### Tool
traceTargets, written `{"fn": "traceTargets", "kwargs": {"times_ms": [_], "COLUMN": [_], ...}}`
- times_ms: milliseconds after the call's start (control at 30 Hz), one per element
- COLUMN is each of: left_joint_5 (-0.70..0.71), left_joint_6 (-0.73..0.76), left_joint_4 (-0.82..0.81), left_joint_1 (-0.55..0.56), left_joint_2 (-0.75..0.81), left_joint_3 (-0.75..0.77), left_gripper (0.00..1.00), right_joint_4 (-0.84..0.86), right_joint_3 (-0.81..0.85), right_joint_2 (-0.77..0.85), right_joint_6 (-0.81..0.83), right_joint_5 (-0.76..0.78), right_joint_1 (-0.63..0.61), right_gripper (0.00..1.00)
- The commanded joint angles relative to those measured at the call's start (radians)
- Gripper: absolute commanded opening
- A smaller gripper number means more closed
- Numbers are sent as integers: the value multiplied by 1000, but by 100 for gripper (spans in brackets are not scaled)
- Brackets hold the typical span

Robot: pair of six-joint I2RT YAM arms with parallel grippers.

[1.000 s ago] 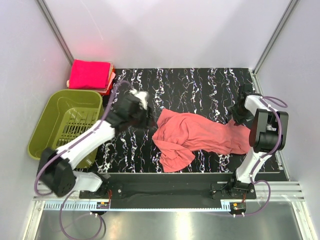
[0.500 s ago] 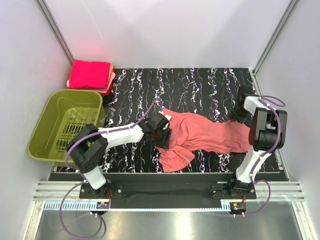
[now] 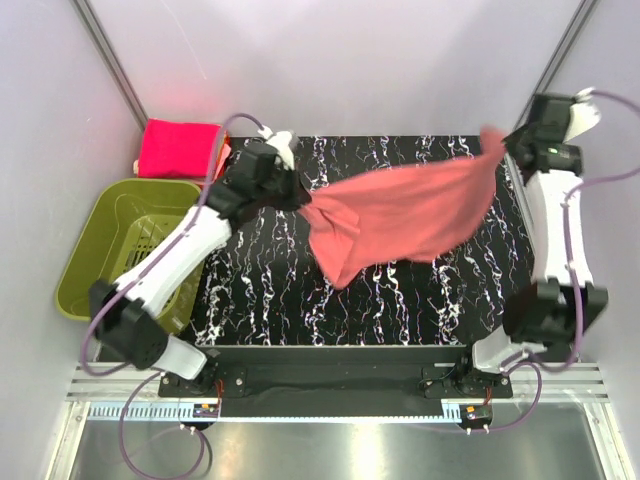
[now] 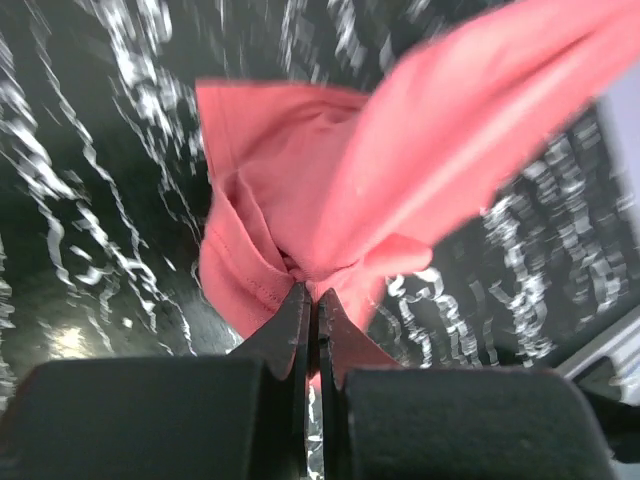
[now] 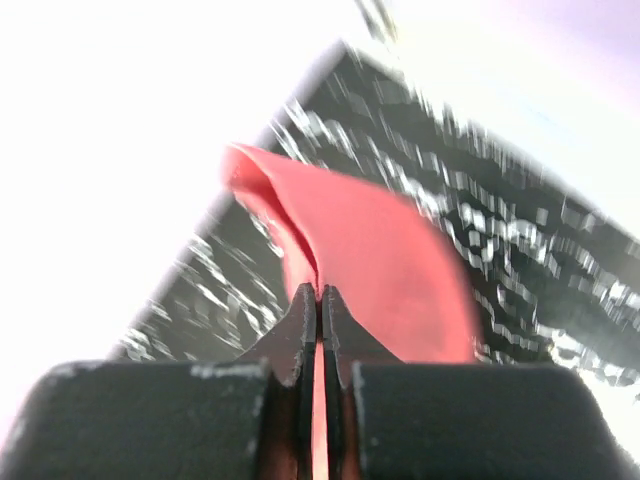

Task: Fold and stack the t-shirts
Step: Flatten the tshirt out

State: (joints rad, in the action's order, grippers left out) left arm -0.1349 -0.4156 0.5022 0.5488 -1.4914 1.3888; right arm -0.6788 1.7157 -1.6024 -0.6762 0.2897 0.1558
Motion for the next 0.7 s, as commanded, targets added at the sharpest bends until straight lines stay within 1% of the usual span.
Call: {"fn": "traceTargets", "kwargs": {"times_ms": [0,167,267,400,433,467,500,567,667], "left_joint_5": [-72,-97,-132,-222,-233,-242,-261,-273,-218], "left_joint_6": [47,14,12,20,18,15,14,20,35], "left_joint_4": [56,64,67,49,42,32,30,27,22], "left_joint_1": [-10,-29,-36,-35,-36,-35,-36,-36,-39], "left_joint_2": [115,224,261,293,296,293,290,280,264], "left_joint_3": [10,-36,-50,-74,-95,-109,-126,-177,-221], "left_gripper": [0,0,0,0,0,1,7,9,12], "right_joint_4": [-38,-36,-41,-45,-39,-36,-36,-36,-33], "right_joint_3": [42,18,13,-11,-39,-57,-80,-145,-195], "right_joint_2": [149,298,363,432,441,452,456,463,464], "right_joint_6": [84,109,128,141,144,148,150,148,141], "right_joint_5": [121,135,131,118,82,62,42,2,-40], "right_joint_1": [1,1,1,1,1,1,1,1,1], "right_gripper": [0,0,0,0,0,0,0,0,0]}}
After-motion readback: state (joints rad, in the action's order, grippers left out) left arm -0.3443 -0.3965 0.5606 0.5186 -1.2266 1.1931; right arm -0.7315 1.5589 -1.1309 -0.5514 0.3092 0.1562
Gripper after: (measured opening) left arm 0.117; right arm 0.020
